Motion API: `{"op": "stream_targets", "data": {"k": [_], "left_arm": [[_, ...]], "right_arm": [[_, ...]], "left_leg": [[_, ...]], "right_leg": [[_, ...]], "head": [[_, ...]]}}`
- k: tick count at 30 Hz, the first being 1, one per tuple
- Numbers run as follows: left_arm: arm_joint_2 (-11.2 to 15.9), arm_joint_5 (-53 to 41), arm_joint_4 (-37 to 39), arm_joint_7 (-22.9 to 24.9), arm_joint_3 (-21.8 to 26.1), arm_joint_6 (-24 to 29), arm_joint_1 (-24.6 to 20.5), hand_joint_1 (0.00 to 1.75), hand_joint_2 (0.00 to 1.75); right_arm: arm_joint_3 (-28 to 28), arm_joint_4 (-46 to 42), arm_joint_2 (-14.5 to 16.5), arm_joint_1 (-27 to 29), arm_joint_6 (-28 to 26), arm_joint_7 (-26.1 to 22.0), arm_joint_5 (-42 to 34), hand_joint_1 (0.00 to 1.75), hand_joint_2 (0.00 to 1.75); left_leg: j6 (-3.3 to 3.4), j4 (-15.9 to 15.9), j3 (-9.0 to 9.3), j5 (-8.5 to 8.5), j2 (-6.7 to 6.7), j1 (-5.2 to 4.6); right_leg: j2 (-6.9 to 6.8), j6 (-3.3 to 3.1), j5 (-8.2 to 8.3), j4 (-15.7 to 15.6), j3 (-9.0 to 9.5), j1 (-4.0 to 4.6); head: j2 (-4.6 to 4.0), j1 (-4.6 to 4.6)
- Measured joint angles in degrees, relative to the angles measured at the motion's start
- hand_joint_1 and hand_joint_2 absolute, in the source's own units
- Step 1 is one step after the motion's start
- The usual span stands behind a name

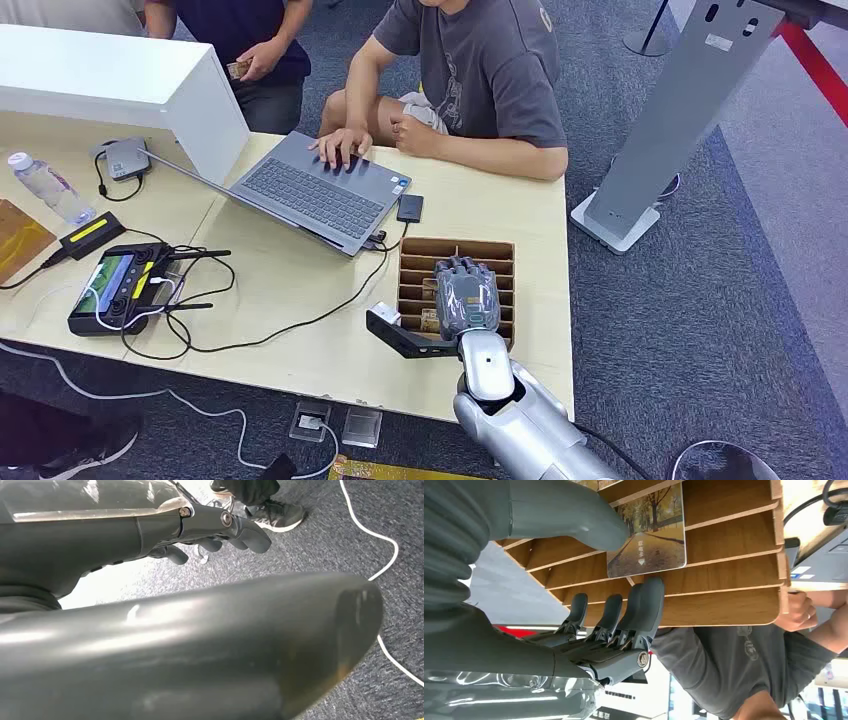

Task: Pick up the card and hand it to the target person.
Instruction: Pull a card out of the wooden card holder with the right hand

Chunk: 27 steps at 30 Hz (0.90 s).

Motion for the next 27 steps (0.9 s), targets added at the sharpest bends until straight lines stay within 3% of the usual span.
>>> {"op": "stream_targets", "data": {"k": [17, 22, 27], "left_arm": [[0.0, -0.36, 0.0, -0.02, 0.0, -0.02, -0.01, 0.0, 0.0], [0.0, -0.42, 0.0, 0.05, -0.01, -0.02, -0.01, 0.0, 0.0], [0.0, -0.42, 0.0, 0.25, -0.02, -0.02, 0.0, 0.0, 0.0]], "right_arm": [[0.1, 3.2, 0.71, -0.81, 0.09, -0.15, -0.18, 0.86, 1.75], [0.1, 4.1, 1.1, -1.03, 0.08, -0.34, -0.16, 1.02, 1.75], [0.1, 4.78, 1.33, -1.34, -0.47, -0.82, -0.28, 1.29, 1.75]], "left_leg": [[0.0, 0.0, 0.12, 0.0, 0.0, 0.0], [0.0, 0.0, 0.17, 0.0, 0.01, 0.0], [0.0, 0.0, 0.24, 0.0, 0.01, 0.0]], "right_leg": [[0.0, 0.0, 0.0, 0.0, 0.12, 0.0], [0.01, 0.0, 0.0, 0.0, 0.16, 0.0], [0.01, 0.0, 0.0, 0.0, 0.24, 0.0]], "head": [[0.0, 0.01], [0.0, -0.01], [0.0, 0.03]]}}
